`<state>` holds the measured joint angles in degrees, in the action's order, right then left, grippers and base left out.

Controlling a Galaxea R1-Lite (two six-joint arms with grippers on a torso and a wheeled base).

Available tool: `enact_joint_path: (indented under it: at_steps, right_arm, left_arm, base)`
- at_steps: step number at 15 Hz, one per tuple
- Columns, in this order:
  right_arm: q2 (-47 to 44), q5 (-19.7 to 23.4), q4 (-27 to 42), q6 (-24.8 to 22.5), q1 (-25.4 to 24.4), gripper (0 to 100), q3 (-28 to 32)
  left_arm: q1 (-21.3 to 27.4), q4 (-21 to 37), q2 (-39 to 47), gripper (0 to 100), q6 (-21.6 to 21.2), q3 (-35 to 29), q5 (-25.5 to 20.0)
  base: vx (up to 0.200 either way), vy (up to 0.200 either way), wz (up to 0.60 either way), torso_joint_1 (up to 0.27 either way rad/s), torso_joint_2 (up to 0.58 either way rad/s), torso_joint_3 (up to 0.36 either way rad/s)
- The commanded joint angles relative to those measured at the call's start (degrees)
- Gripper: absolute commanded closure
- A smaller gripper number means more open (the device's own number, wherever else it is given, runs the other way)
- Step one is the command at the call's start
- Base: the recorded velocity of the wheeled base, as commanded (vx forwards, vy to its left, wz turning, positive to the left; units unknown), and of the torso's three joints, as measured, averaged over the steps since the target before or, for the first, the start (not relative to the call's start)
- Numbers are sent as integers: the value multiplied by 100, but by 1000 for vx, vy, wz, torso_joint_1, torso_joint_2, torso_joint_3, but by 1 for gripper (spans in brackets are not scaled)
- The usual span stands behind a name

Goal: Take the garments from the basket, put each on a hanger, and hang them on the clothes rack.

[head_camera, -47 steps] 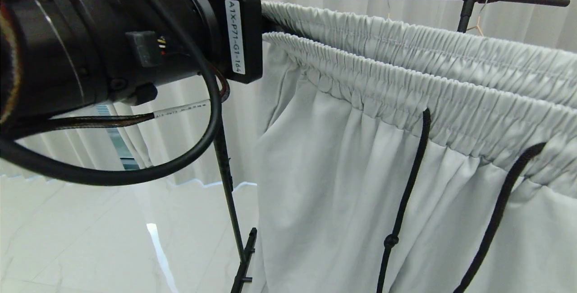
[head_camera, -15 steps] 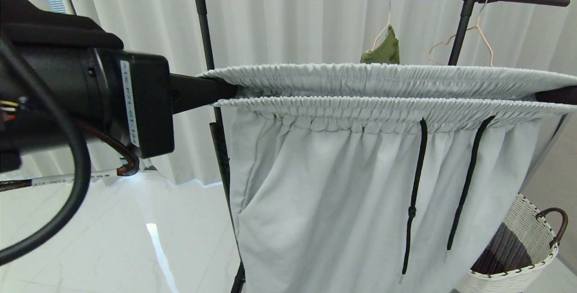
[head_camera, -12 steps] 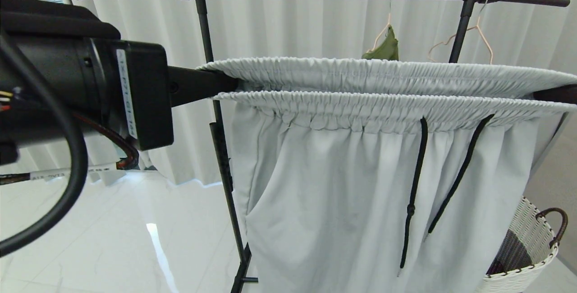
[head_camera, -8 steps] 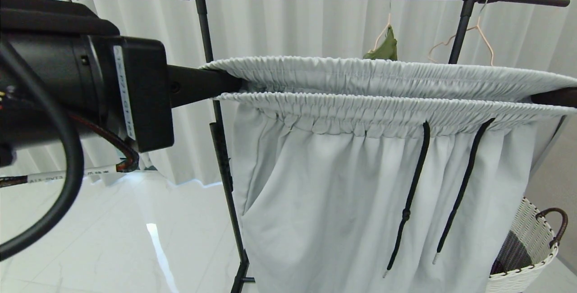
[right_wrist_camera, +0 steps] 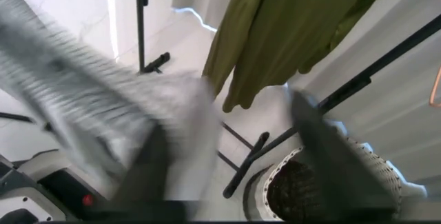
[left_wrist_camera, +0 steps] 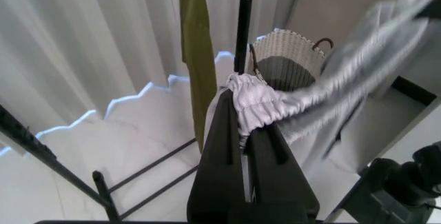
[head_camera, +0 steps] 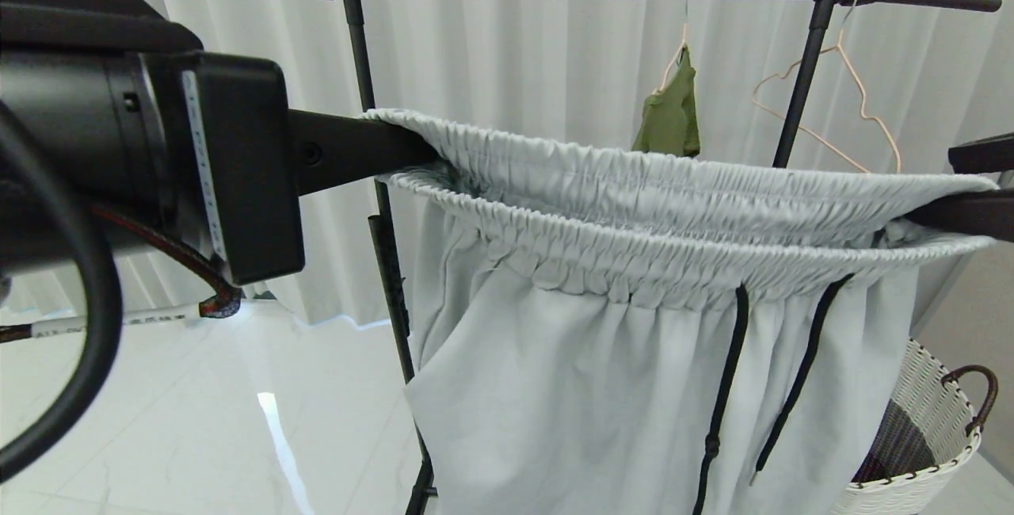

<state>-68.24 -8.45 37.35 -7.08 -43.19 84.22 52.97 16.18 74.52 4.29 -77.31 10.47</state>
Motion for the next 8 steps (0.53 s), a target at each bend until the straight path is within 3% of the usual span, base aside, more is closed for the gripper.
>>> enact_joint_path:
  at_steps: [1, 3, 7, 8]
  right_arm:
    - [-5, 10, 0, -4, -14, 0, -3]
    - [22, 107, 0, -4, -102, 0, -3]
    - [153, 1188, -9, -12, -172, 0, -3]
    - [180, 1196, -9, -4, -137, 0, -3]
  left_arm:
    - [3, -9, 19, 100, -7, 6, 25]
    - [3, -9, 106, 100, -7, 23, 342]
    - [-120, -9, 370, 100, -7, 23, 1176]
    - [-182, -9, 388, 100, -7, 58, 1326]
  base:
    - [0, 0, 0, 0, 0, 0]
    - [0, 0, 0, 0, 0, 0]
    - [0, 0, 0, 0, 0, 0]
    - [0, 0, 0, 0, 0, 0]
